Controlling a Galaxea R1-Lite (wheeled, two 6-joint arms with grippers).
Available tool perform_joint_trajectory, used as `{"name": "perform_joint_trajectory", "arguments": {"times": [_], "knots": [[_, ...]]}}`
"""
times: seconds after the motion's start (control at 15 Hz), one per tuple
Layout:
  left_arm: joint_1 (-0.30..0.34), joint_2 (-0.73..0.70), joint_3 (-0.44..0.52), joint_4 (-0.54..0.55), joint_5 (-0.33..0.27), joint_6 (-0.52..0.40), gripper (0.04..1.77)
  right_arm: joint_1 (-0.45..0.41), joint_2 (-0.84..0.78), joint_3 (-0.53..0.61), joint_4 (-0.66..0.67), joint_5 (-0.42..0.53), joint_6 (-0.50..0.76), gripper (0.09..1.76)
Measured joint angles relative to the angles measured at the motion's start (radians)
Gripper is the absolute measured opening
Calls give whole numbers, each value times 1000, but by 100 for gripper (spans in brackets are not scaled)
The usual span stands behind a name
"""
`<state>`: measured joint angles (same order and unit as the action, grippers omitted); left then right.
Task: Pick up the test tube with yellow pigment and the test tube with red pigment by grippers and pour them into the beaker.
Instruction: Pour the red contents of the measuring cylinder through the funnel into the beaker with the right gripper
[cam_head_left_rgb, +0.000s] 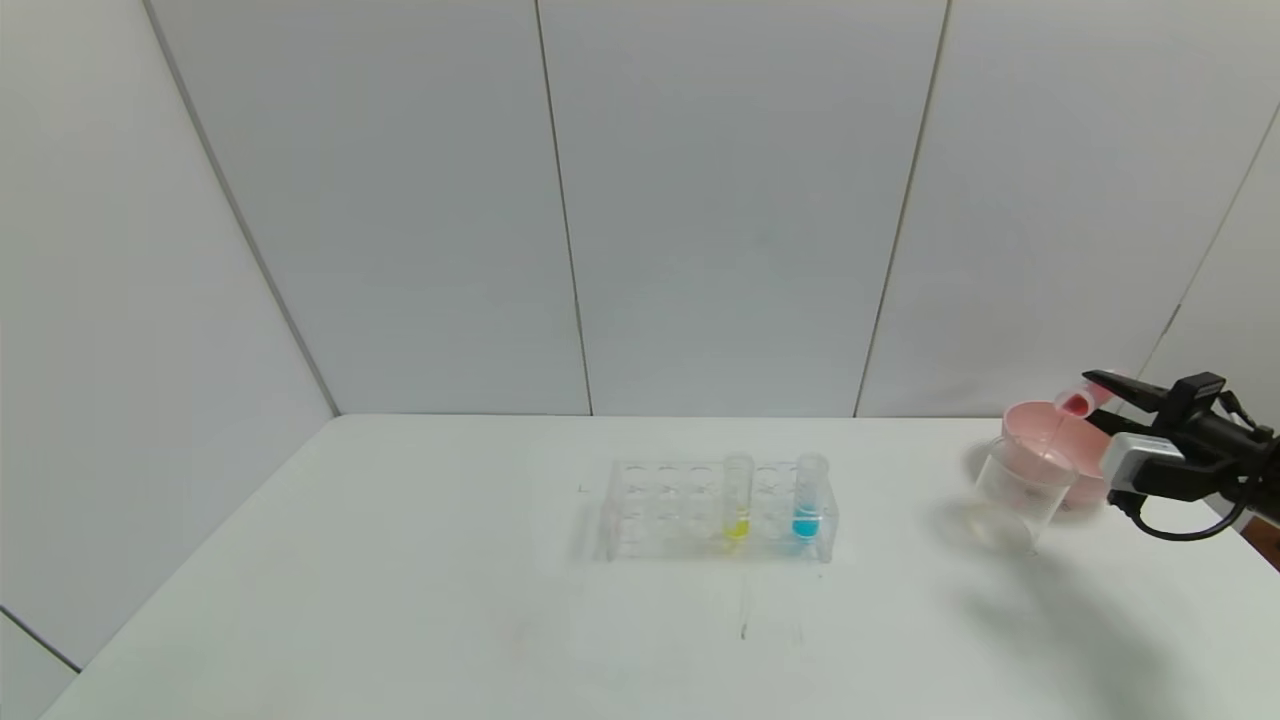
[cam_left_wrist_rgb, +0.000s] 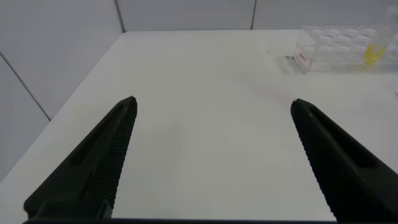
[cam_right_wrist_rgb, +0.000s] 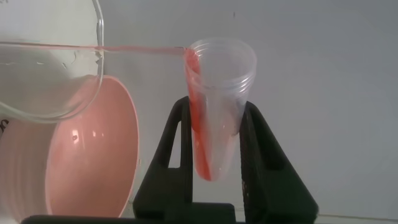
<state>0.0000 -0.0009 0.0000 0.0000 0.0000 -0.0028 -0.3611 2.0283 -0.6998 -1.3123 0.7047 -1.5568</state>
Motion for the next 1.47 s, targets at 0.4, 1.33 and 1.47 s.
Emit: {"name": "perform_joint_trajectory", "arguments": {"times": [0.4,1.33,1.47], "knots": [[0,0,0,0,0,0,176,5,-1,2,1,1,-33,50],[0,0,0,0,0,0,176,5,-1,-9,24,-1,-82,50],[0,0,0,0,0,0,176,6,-1,-9,24,-1,-93,50]]}}
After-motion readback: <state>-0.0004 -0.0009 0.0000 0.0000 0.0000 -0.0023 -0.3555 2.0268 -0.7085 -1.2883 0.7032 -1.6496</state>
